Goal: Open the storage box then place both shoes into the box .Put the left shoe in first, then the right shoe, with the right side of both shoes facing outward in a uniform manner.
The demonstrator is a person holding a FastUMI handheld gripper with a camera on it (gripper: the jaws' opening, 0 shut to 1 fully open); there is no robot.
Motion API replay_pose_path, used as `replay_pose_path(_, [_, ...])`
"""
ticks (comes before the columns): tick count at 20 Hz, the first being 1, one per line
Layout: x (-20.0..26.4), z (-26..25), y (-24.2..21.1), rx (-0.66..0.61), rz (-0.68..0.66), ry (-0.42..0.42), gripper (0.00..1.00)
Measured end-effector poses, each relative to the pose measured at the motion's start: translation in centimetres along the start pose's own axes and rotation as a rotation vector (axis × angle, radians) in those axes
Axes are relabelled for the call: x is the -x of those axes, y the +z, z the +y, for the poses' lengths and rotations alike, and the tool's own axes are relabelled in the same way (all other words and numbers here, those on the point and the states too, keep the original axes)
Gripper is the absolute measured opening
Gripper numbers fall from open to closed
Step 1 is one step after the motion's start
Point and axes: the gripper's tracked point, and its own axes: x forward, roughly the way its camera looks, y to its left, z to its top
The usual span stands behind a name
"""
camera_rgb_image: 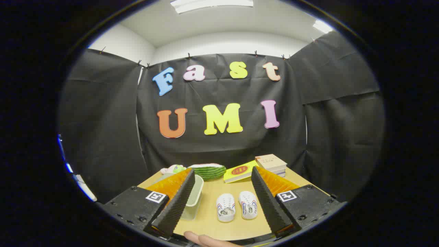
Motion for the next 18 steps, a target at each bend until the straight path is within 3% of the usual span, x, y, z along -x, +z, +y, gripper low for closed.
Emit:
replay_pose_path(11, [-0.6,-0.1,-1.8,0.006,0.044,0.009,1.0])
replay_pose_path(18, [-4.3,-1.4,-3.6,-0.013,0.073,-0.005,1.0])
